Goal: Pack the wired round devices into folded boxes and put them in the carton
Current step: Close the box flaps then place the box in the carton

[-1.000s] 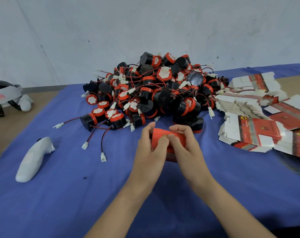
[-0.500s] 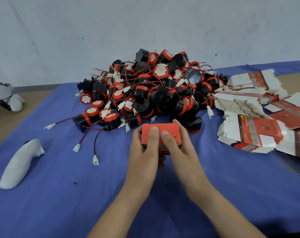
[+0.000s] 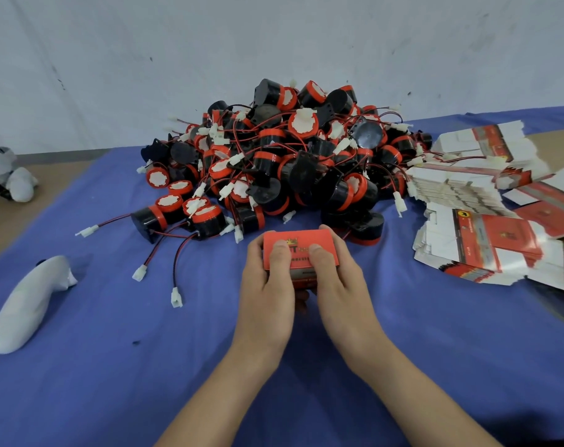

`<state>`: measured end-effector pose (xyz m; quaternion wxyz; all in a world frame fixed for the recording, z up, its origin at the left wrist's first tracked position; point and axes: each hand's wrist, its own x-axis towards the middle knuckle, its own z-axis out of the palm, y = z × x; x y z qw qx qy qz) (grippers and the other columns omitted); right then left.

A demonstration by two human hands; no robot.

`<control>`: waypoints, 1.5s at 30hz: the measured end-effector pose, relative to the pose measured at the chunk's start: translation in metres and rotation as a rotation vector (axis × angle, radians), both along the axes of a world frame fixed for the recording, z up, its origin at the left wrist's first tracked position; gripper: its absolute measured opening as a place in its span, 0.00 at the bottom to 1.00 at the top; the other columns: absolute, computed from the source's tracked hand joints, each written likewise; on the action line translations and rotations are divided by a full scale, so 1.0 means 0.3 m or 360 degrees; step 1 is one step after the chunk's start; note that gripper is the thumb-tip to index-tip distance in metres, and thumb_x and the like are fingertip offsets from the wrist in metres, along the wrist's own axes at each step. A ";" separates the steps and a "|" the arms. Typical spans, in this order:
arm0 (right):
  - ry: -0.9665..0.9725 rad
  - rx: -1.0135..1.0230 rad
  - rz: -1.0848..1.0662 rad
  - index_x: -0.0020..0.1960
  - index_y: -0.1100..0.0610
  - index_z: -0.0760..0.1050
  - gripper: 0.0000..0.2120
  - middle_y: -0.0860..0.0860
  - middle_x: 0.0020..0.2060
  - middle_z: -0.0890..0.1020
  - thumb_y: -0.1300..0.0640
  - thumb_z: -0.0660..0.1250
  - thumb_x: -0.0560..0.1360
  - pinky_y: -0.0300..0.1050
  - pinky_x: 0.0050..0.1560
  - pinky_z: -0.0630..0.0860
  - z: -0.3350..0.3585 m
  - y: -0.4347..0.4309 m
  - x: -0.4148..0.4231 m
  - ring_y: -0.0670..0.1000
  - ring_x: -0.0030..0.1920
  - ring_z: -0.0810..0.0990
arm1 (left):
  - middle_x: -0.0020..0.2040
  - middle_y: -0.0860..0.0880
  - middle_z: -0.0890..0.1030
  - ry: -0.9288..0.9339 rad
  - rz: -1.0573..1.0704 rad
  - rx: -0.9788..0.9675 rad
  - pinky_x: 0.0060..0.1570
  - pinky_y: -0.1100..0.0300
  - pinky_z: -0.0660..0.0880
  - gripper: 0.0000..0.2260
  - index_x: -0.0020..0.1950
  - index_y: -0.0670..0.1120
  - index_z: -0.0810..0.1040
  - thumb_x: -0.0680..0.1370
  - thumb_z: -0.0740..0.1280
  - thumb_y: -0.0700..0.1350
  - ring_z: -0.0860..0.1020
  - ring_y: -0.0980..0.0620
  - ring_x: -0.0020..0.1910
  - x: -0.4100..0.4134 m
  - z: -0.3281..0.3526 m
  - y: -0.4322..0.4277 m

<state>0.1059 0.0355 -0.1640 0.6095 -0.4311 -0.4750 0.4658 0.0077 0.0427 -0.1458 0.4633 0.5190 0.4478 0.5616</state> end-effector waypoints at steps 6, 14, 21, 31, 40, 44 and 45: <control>-0.0009 0.0045 -0.0016 0.77 0.50 0.64 0.19 0.33 0.43 0.83 0.53 0.53 0.86 0.27 0.40 0.76 0.002 -0.014 -0.009 0.34 0.44 0.82 | 0.44 0.52 0.84 -0.0048 -0.0028 0.0005 0.34 0.61 0.80 0.11 0.58 0.54 0.76 0.86 0.54 0.50 0.83 0.52 0.39 -0.016 -0.008 -0.010; 0.0130 -0.0072 -0.0001 0.57 0.37 0.78 0.14 0.44 0.45 0.85 0.52 0.58 0.79 0.39 0.46 0.79 0.022 0.018 0.009 0.44 0.47 0.83 | 0.48 0.50 0.84 -0.0106 -0.0066 -0.0050 0.42 0.55 0.83 0.15 0.55 0.62 0.76 0.85 0.52 0.46 0.84 0.48 0.47 -0.039 0.009 0.009; 0.0124 0.0109 -0.0039 0.52 0.45 0.77 0.03 0.41 0.42 0.82 0.52 0.65 0.82 0.36 0.41 0.79 0.030 -0.006 -0.005 0.41 0.43 0.83 | 0.46 0.54 0.83 -0.0109 -0.0165 -0.0012 0.38 0.50 0.84 0.03 0.54 0.55 0.77 0.82 0.64 0.50 0.85 0.50 0.44 -0.044 0.027 -0.009; 0.0070 0.0151 -0.0229 0.50 0.52 0.73 0.07 0.41 0.35 0.78 0.54 0.59 0.85 0.31 0.34 0.76 0.038 -0.025 -0.027 0.37 0.35 0.78 | 0.40 0.55 0.81 0.0042 -0.0119 0.0185 0.32 0.59 0.80 0.03 0.50 0.52 0.76 0.83 0.64 0.47 0.83 0.55 0.38 -0.031 0.032 -0.011; 0.0057 0.0122 -0.0303 0.50 0.56 0.73 0.13 0.39 0.31 0.78 0.51 0.54 0.86 0.28 0.30 0.73 0.034 -0.028 -0.036 0.36 0.30 0.76 | 0.37 0.55 0.79 0.0090 -0.0061 0.0201 0.31 0.64 0.77 0.09 0.48 0.50 0.74 0.84 0.58 0.51 0.80 0.59 0.35 -0.015 0.016 -0.014; 0.0031 0.0025 -0.0258 0.50 0.53 0.73 0.12 0.41 0.33 0.79 0.49 0.55 0.86 0.34 0.34 0.77 0.026 -0.019 -0.032 0.39 0.34 0.77 | 0.37 0.55 0.79 0.0057 -0.0129 0.0033 0.32 0.62 0.79 0.11 0.50 0.49 0.74 0.85 0.56 0.51 0.80 0.59 0.35 -0.019 0.019 -0.006; 0.0029 -0.0002 -0.0235 0.51 0.53 0.73 0.11 0.42 0.34 0.79 0.49 0.56 0.86 0.36 0.35 0.77 0.025 -0.016 -0.027 0.40 0.34 0.77 | 0.37 0.56 0.79 0.0043 -0.0146 -0.0005 0.32 0.64 0.78 0.10 0.51 0.48 0.74 0.85 0.56 0.51 0.80 0.60 0.35 -0.022 0.019 -0.004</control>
